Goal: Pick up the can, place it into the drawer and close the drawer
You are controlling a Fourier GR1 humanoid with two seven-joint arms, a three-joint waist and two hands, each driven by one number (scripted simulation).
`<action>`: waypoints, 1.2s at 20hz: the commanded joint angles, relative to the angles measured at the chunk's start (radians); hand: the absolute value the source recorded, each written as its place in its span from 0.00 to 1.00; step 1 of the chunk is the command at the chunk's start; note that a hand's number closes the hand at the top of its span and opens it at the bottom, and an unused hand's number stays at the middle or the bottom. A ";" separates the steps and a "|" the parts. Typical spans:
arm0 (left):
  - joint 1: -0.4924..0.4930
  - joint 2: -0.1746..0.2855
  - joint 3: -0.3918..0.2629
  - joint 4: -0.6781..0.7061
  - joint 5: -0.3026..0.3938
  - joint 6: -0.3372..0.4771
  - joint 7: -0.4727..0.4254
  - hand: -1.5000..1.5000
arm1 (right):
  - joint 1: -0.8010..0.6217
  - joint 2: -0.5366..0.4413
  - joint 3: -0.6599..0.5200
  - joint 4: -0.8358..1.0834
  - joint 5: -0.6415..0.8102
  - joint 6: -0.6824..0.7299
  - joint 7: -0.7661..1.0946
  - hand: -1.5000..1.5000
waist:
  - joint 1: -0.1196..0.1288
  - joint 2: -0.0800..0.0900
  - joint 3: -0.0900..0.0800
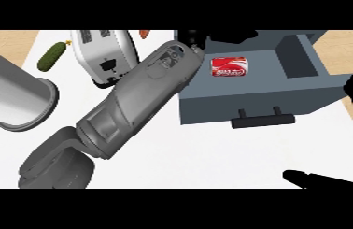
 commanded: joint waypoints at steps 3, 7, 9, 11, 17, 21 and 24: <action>-0.053 0.000 -0.003 0.008 0.015 0.021 0.020 0.00 | -0.066 -0.059 0.104 0.060 0.280 -0.036 0.000 0.00 | 0.035 -0.005 -0.001; -0.036 0.000 -0.007 -0.015 0.020 0.020 0.030 0.00 | -0.094 -0.049 0.187 0.179 0.442 -0.095 -0.014 0.00 | 0.056 -0.010 0.000; -0.056 0.000 0.010 0.021 0.009 0.000 0.021 0.00 | -0.135 -0.061 0.220 0.220 0.496 -0.084 0.008 0.00 | 0.059 -0.010 -0.001; -0.035 0.000 -0.008 -0.037 0.000 0.025 0.049 0.00 | -0.182 -0.060 0.218 0.263 0.536 -0.086 0.039 0.00 | 0.072 -0.017 -0.001; -0.041 0.087 0.012 -0.093 -0.039 0.003 0.150 0.00 | -0.196 -0.015 0.208 0.543 0.644 -0.291 -0.057 0.00 | 0.098 -0.024 0.000; 0.041 0.181 0.005 -0.200 -0.052 -0.053 0.193 0.00 | -0.225 0.031 0.199 0.691 0.676 -0.410 -0.086 0.00 | 0.111 -0.025 0.000; 0.082 0.200 -0.015 -0.302 -0.091 0.009 0.235 0.00 | -0.311 0.024 0.155 0.809 0.674 -0.428 -0.092 0.00 | 0.115 -0.026 0.000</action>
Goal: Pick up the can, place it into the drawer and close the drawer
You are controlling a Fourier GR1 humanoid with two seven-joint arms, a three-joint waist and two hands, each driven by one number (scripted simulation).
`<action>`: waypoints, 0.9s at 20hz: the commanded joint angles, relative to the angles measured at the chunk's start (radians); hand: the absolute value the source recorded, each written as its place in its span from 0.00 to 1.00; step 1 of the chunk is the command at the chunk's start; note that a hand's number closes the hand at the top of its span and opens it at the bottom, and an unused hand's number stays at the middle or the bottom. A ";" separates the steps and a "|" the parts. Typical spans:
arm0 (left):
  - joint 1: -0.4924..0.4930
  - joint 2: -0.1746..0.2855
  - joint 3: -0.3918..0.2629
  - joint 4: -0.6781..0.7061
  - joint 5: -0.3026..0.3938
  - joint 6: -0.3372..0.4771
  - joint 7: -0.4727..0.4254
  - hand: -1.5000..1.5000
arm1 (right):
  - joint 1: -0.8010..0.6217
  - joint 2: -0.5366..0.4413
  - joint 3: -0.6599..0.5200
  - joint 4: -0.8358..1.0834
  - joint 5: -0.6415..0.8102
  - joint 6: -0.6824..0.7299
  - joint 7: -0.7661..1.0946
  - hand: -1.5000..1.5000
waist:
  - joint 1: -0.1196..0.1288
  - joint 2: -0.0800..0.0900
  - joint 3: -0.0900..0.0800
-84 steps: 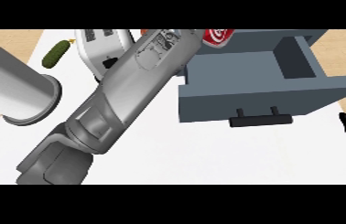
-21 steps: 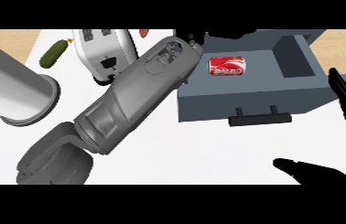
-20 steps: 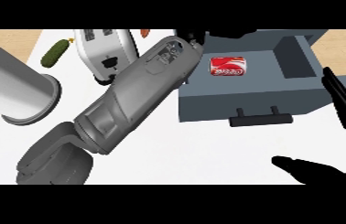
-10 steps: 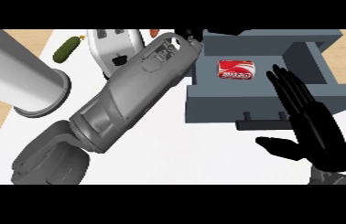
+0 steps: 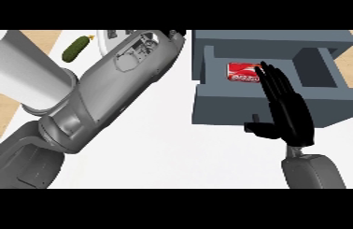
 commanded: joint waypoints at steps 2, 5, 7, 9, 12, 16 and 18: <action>0.060 0.096 -0.024 -0.172 -0.034 0.021 0.099 0.00 | -0.073 0.020 -0.047 0.227 0.034 -0.119 -0.034 0.00 | 0.024 -0.001 0.004; 0.096 0.134 -0.019 -0.211 -0.048 0.014 0.109 0.00 | -0.113 0.028 -0.048 0.330 0.075 -0.179 -0.051 0.00 | 0.019 0.004 0.004; 0.108 0.178 -0.027 -0.245 -0.060 -0.007 0.144 0.00 | -0.151 0.030 -0.059 0.356 0.078 -0.179 -0.042 0.00 | 0.017 0.003 0.004; 0.090 0.190 -0.018 -0.237 -0.061 -0.024 0.158 0.00 | -0.180 0.053 -0.051 0.441 0.126 -0.242 -0.040 0.00 | 0.018 0.010 0.004; 0.126 0.201 -0.034 -0.298 -0.067 -0.014 0.196 0.00 | -0.229 0.030 -0.096 0.549 0.135 -0.313 -0.068 0.00 | 0.031 0.011 0.005; 0.197 0.278 -0.010 -0.366 -0.065 -0.050 0.199 0.00 | -0.379 0.034 -0.144 0.670 0.164 -0.367 -0.024 0.00 | 0.038 0.013 0.004; 0.232 0.265 -0.010 -0.389 -0.066 -0.041 0.190 0.00 | -0.405 0.029 -0.179 0.743 0.133 -0.416 -0.060 0.00 | 0.041 0.018 0.005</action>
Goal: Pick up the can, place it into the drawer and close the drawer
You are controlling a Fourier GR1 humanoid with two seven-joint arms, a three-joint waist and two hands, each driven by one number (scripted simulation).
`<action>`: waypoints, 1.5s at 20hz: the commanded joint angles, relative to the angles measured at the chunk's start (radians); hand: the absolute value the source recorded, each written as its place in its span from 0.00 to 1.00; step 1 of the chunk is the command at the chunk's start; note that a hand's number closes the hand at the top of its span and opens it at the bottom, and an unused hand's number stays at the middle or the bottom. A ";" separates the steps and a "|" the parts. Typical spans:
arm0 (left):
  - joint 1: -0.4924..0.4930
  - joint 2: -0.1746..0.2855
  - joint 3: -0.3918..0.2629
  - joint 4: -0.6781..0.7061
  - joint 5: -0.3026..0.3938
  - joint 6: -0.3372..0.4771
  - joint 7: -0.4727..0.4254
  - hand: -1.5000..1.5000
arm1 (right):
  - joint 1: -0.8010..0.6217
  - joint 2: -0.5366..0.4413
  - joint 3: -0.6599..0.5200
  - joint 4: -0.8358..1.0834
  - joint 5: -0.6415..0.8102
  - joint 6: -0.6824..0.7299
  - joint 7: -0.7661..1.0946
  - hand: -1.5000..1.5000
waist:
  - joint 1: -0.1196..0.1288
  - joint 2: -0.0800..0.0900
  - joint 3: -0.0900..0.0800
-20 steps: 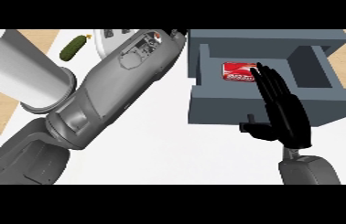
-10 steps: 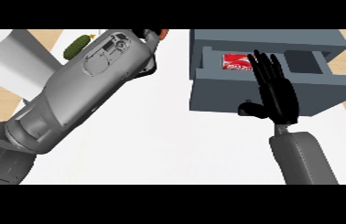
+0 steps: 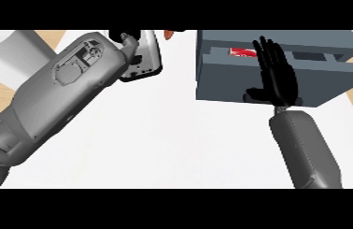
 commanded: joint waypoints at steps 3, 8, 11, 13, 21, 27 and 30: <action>0.099 0.055 -0.004 -0.128 -0.022 0.010 0.017 0.00 | -0.101 0.032 -0.063 0.258 0.001 -0.156 -0.014 0.00 | 0.016 0.023 0.021; 0.157 0.091 0.017 -0.176 -0.033 -0.020 0.008 0.00 | -0.277 -0.005 -0.114 0.417 -0.009 -0.157 -0.026 0.00 | 0.008 0.030 0.021; 0.190 0.112 -0.002 -0.266 -0.045 0.011 0.075 0.00 | -0.340 0.003 -0.135 0.492 0.009 -0.217 0.007 0.00 | 0.021 0.026 0.021; 0.200 0.113 0.015 -0.234 -0.051 -0.011 0.036 0.00 | -0.410 -0.032 -0.149 0.549 0.011 -0.215 -0.009 0.00 | 0.024 0.038 0.022; 0.311 0.145 0.025 -0.339 -0.065 -0.028 0.013 0.00 | -0.521 -0.021 -0.172 0.663 0.022 -0.242 0.032 0.00 | 0.042 0.042 0.021; 0.359 0.132 0.026 -0.347 -0.086 -0.037 -0.017 0.00 | -0.581 -0.015 -0.186 0.714 0.026 -0.244 0.060 0.00 | 0.034 0.047 0.021; 0.382 0.145 0.028 -0.375 -0.094 -0.031 -0.015 0.00 | -0.603 -0.076 -0.223 0.717 -0.029 -0.167 -0.061 0.00 | 0.041 0.048 0.022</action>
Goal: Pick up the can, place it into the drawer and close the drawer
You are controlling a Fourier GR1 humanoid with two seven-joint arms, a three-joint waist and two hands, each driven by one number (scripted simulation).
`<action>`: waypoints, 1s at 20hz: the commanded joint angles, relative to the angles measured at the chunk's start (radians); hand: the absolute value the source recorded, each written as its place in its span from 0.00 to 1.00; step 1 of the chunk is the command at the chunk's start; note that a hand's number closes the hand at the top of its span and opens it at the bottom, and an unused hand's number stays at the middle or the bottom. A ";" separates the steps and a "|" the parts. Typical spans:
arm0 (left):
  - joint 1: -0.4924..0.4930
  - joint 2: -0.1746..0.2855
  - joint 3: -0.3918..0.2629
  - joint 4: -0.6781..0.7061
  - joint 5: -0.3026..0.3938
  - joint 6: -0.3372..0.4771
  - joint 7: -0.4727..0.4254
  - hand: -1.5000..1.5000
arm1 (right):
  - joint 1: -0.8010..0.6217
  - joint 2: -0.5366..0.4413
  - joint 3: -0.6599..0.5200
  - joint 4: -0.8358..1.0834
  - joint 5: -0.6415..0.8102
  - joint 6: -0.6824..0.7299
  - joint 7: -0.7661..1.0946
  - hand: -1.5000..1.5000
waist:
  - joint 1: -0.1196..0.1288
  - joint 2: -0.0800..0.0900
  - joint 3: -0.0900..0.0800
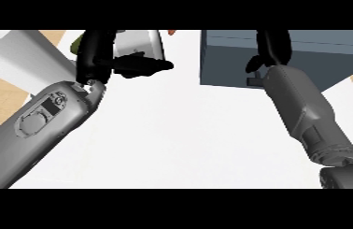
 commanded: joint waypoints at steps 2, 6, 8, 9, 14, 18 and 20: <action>0.024 0.004 0.013 -0.017 -0.003 -0.010 -0.003 0.00 | -0.081 0.045 -0.081 -0.013 -0.100 -0.005 -0.066 0.00 | 0.020 0.009 0.005; 0.044 0.029 0.037 -0.041 0.000 -0.016 -0.010 0.00 | -0.076 0.070 -0.172 -0.038 -0.216 0.028 -0.175 0.00 | 0.020 0.004 0.006; 0.059 0.031 0.037 -0.045 -0.008 -0.012 -0.017 0.00 | -0.079 0.091 -0.205 -0.049 -0.262 0.051 -0.228 0.00 | 0.008 -0.001 0.006; 0.048 0.009 0.024 -0.030 -0.010 -0.006 -0.001 0.00 | -0.079 0.106 -0.227 -0.047 -0.285 0.049 -0.233 0.00 | 0.005 0.005 0.007; 0.123 0.024 0.042 -0.037 -0.012 -0.028 -0.053 0.00 | -0.115 0.125 -0.306 -0.057 -0.382 0.131 -0.296 0.00 | -0.010 -0.003 0.003; 0.170 0.026 0.038 -0.057 -0.022 -0.028 -0.075 0.00 | -0.132 0.162 -0.403 -0.071 -0.504 0.210 -0.329 0.00 | -0.024 -0.012 0.003; 0.148 0.032 0.067 -0.048 -0.019 -0.026 -0.053 0.00 | -0.155 0.148 -0.417 -0.069 -0.523 0.236 -0.330 0.00 | -0.032 -0.011 0.002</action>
